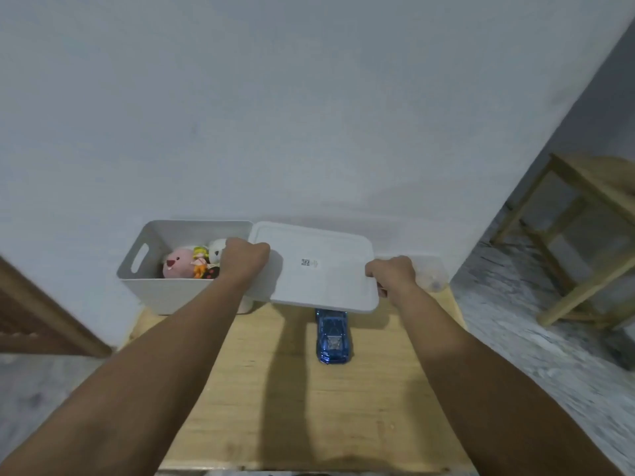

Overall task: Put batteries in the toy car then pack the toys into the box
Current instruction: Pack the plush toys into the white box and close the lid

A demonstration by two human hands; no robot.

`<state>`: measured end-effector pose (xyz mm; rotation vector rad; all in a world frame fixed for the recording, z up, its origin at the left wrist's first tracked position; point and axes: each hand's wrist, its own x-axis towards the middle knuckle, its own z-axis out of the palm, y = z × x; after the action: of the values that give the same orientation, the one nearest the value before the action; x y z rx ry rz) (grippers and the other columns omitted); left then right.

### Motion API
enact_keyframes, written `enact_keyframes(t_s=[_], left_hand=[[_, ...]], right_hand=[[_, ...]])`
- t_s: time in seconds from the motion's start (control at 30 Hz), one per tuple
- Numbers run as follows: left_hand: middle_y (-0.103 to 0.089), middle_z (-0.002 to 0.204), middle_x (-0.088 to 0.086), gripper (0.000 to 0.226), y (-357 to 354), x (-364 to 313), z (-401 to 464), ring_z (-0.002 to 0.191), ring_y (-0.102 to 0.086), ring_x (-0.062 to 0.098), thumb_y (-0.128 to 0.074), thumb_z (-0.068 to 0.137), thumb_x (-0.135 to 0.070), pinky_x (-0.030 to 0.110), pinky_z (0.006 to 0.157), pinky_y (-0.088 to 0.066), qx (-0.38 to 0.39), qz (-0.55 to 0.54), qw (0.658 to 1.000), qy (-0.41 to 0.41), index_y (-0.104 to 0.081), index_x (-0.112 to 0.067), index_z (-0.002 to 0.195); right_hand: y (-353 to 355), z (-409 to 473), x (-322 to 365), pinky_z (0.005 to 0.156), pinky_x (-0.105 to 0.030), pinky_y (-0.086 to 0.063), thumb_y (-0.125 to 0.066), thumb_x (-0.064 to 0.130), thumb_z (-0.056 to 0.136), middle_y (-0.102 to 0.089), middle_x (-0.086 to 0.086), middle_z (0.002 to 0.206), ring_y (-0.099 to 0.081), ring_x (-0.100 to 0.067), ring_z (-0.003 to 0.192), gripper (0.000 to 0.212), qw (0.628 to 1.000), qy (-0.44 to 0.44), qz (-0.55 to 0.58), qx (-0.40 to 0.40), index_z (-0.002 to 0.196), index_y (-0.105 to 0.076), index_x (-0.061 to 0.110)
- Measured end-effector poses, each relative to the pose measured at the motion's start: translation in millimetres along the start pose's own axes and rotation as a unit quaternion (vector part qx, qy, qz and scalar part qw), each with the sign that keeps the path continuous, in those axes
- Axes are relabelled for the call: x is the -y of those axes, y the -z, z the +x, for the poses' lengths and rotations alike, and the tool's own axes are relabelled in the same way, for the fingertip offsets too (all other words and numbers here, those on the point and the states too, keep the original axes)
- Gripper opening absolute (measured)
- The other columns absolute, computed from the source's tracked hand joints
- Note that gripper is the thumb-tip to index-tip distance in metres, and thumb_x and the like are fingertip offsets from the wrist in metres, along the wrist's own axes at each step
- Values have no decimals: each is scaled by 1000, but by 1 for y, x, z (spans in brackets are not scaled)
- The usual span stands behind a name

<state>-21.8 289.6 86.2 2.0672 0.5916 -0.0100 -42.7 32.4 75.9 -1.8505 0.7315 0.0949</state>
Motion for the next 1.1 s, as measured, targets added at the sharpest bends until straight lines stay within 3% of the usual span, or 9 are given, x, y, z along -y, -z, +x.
enact_keyframes(t_s=[0.1, 0.2, 0.37, 0.5, 0.67, 0.77, 0.87, 0.97, 1.1], left_hand=[[-63, 106, 19, 46, 39, 7, 23, 95, -59, 36, -55, 78, -24, 33, 70, -43, -34, 11, 999, 6, -56, 6, 114], [-64, 98, 19, 33, 76, 18, 40, 91, -59, 36, -50, 78, -26, 36, 76, -48, -42, 36, 998, 15, -60, 2, 92], [-63, 106, 19, 37, 124, 41, 71, 104, -59, 41, -52, 79, -20, 44, 91, -50, -115, 66, 991, 22, -62, -4, 111], [-63, 113, 24, 34, 145, 58, 96, 110, -57, 43, -55, 81, -15, 44, 97, -48, -125, 94, 987, 46, -61, 3, 109], [-64, 109, 26, 26, 160, 73, 117, 106, -58, 42, -57, 81, -13, 43, 89, -51, -107, 91, 988, 60, -62, 6, 99], [-64, 100, 25, 15, 166, 81, 126, 97, -61, 41, -56, 83, -8, 38, 74, -48, -86, 83, 991, 56, -60, 5, 88], [-57, 79, 17, 8, 168, 87, 135, 80, -57, 35, -54, 85, -3, 31, 62, -39, -76, 79, 993, 52, -56, 4, 82], [-44, 62, 9, 19, 168, 91, 143, 63, -48, 27, -51, 84, 2, 27, 50, -31, -71, 79, 993, 44, -47, -3, 66], [-36, 58, 6, 29, 165, 99, 151, 51, -34, 18, -49, 81, 5, 26, 49, -25, -74, 78, 993, 37, -36, -9, 59]], right_hand=[[-36, -7, 25, 37, -20, -33, -61, -5, 62, -50, -10, 60, -47, -22, 49, 17, 999, 18, -5, 27, 60, -49, 7], [-75, -13, 44, 39, -20, -39, -63, -5, 63, -56, -12, 65, -53, -23, 51, 12, 998, 35, -12, 48, 65, -55, 4], [-131, -29, 72, 41, -22, -49, -69, -7, 64, -66, -14, 72, -60, -23, 51, 14, 995, 48, -21, 82, 76, -66, -2], [-165, -36, 81, 56, -35, -61, -71, -9, 65, -71, -16, 87, -71, -29, 72, 23, 995, 45, -20, 92, 87, -69, -6], [-196, -36, 86, 60, -41, -62, -69, -8, 62, -70, -15, 78, -71, -29, 65, 15, 994, 59, -48, 82, 74, -65, -1], [-207, -37, 88, 52, -30, -59, -69, -5, 62, -67, -12, 70, -69, -26, 58, 14, 992, 60, -78, 78, 71, -62, 4], [-215, -38, 91, 40, -18, -43, -68, -1, 65, -64, -9, 66, -65, -21, 52, 13, 990, 58, -105, 76, 65, -59, 8], [-220, -36, 92, 39, -16, -38, -65, -1, 65, -60, -7, 63, -65, -23, 55, 16, 989, 63, -118, 66, 60, -54, 10], [-224, -33, 91, 40, -17, -39, -64, -1, 63, -60, -7, 63, -65, -24, 56, 16, 988, 57, -128, 61, 60, -53, 10]])
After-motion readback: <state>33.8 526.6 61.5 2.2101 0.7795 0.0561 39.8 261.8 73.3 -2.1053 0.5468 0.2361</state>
